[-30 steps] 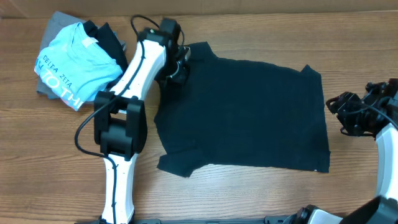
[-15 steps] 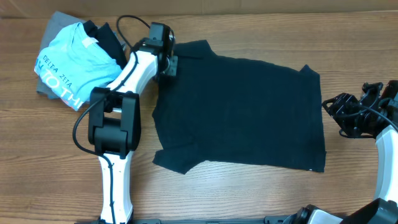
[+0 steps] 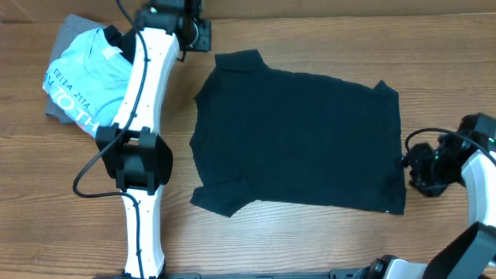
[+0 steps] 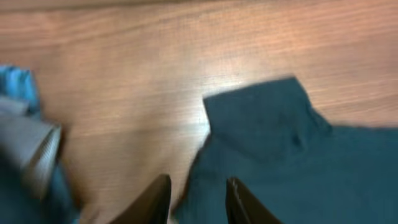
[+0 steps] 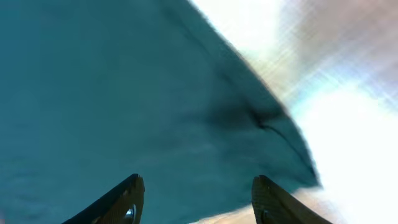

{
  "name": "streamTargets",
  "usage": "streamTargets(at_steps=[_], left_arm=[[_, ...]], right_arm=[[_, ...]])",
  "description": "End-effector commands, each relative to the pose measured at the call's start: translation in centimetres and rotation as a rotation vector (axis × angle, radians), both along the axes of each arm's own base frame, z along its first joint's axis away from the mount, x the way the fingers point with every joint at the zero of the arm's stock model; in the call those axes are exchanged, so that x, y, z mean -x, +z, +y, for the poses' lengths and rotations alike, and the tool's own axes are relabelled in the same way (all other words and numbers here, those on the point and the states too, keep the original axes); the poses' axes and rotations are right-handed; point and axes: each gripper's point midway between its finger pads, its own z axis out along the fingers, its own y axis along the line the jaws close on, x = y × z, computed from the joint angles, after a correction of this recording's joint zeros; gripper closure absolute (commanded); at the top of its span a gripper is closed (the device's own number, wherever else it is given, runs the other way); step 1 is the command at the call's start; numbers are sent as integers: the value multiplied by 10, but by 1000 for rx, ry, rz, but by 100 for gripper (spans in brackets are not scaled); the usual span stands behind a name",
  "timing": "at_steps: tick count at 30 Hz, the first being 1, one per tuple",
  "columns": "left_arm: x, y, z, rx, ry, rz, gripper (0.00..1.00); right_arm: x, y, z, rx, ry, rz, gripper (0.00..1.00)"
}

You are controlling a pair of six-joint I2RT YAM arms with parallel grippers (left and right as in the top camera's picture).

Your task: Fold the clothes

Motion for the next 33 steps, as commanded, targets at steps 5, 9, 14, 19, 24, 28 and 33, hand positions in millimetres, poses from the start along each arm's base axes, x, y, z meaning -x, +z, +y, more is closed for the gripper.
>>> streamTargets(at_steps=[5,9,14,19,24,28,33], left_arm=[[55,73,15,-27,-34,33,92],[79,95,17,5,11,45,96],[97,127,11,11,-4,-12,96],[132,143,16,-53,-3,7,96],[180,114,32,-102,73,171,93],[216,93,47,-113,138,281,92],[262,59,42,-73,140,415,86]], right_arm=[[37,-33,-2,36,-108,162,53],[47,-53,6,19,-139,179,53],[52,-74,13,-3,-191,159,54],[41,-77,19,-40,-175,95,70],[32,-68,25,-79,-125,43,96],[31,-51,24,-81,-125,48,96],[20,-32,25,-79,-90,-27,96]])
